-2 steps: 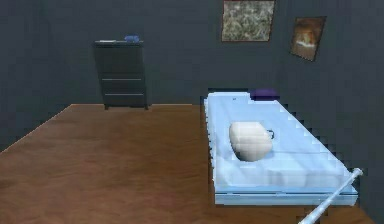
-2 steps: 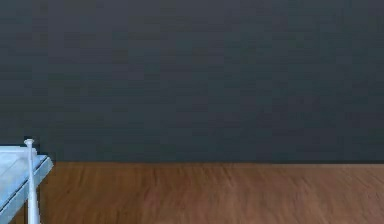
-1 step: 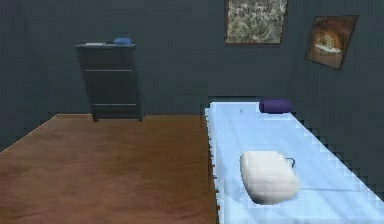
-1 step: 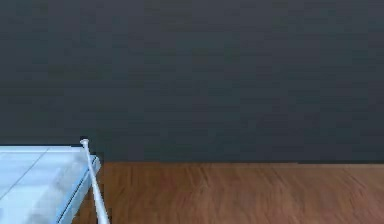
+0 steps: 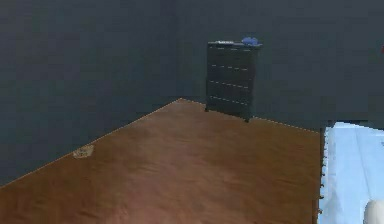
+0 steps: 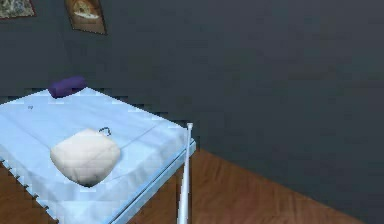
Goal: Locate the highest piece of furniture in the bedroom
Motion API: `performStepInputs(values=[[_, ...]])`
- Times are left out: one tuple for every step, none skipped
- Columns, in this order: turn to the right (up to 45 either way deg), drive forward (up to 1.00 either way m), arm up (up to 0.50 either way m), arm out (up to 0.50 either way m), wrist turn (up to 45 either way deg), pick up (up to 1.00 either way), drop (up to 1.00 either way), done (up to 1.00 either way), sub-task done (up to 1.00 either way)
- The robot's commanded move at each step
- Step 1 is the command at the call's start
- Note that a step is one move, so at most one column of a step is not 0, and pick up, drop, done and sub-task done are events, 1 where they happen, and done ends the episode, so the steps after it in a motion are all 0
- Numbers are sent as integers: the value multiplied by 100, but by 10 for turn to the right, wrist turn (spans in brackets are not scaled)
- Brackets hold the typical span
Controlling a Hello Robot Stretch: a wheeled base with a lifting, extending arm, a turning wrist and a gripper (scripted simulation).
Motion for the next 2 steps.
performStepInputs(values=[[0,70,0,0,0,0,0,0,0],[330,0,0,0,0,0,0,0,0]])
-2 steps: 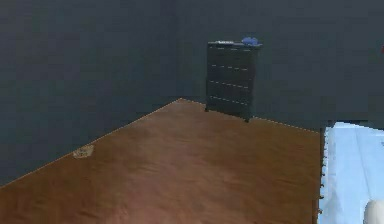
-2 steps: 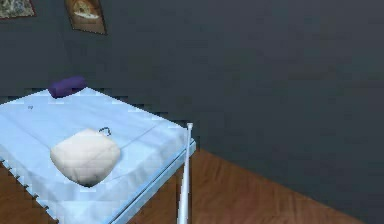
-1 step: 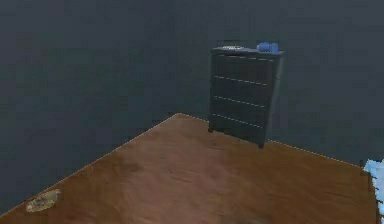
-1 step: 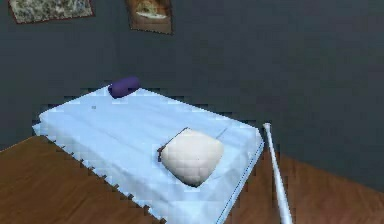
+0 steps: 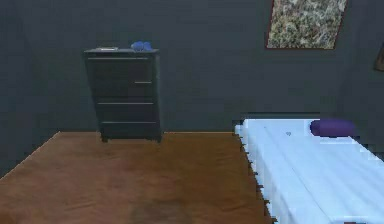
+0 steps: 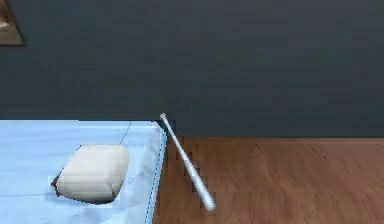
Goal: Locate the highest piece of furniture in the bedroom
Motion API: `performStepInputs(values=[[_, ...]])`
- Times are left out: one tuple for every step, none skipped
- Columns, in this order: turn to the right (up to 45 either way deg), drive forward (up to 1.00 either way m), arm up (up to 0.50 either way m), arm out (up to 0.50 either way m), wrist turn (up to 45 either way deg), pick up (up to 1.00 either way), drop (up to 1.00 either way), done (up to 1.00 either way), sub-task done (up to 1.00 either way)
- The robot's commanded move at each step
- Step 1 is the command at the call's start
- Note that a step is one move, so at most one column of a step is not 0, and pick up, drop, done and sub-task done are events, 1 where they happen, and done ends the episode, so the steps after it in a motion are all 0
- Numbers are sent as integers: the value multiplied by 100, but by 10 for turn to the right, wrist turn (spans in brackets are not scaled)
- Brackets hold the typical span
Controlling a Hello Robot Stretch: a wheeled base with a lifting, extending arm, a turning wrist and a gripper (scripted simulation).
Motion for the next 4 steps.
performStepInputs(values=[[0,100,0,0,0,0,0,0,0],[0,80,0,0,0,0,0,0,0],[-450,0,0,0,0,0,0,0,0],[-90,0,0,0,0,0,0,0,0]])
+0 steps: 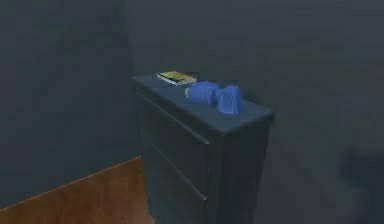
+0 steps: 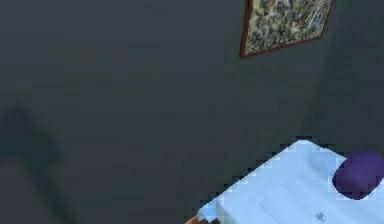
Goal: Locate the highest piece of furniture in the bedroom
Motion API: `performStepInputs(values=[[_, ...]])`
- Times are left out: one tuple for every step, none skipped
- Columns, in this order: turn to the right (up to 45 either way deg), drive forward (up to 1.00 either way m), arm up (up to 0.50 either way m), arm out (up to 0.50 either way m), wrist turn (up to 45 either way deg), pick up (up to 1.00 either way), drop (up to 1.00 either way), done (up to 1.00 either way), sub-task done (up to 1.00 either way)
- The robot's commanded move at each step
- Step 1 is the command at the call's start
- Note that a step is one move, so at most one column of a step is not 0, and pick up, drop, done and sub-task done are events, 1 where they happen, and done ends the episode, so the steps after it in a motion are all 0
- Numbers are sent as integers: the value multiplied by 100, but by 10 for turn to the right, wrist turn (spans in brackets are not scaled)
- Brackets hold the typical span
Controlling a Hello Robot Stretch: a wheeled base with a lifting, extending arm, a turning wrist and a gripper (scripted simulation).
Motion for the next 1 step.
performStepInputs(values=[[0,0,0,0,0,0,0,100,0]])
